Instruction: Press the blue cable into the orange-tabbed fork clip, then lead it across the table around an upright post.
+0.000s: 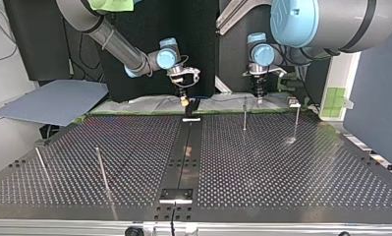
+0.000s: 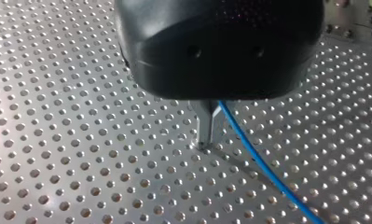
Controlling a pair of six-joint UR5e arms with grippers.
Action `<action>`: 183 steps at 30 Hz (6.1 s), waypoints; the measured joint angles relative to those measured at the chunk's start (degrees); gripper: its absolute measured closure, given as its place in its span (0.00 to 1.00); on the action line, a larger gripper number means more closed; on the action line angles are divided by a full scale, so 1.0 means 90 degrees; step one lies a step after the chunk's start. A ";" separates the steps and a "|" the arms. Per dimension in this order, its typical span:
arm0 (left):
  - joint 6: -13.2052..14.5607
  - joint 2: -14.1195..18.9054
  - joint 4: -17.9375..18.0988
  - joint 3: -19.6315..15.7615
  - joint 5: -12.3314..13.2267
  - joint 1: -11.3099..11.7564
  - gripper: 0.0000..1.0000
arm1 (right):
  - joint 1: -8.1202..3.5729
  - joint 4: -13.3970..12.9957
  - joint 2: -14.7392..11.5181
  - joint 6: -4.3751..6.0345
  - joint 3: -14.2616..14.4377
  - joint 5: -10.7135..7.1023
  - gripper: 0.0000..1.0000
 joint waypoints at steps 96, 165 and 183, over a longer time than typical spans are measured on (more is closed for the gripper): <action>0.0320 -0.0503 -0.1403 0.1191 0.0471 0.0404 0.00 | -0.0633 0.0719 0.0088 -0.0064 -0.0726 -0.0014 1.00; 0.0950 0.0982 -0.1751 -0.0477 0.1555 0.0058 0.00 | -0.0628 0.0730 0.0129 -0.0069 -0.0721 -0.0015 1.00; 0.0984 0.0981 -0.1782 -0.0476 0.1451 -0.0094 0.00 | -0.0624 0.0747 0.0130 -0.0039 -0.0719 -0.0080 1.00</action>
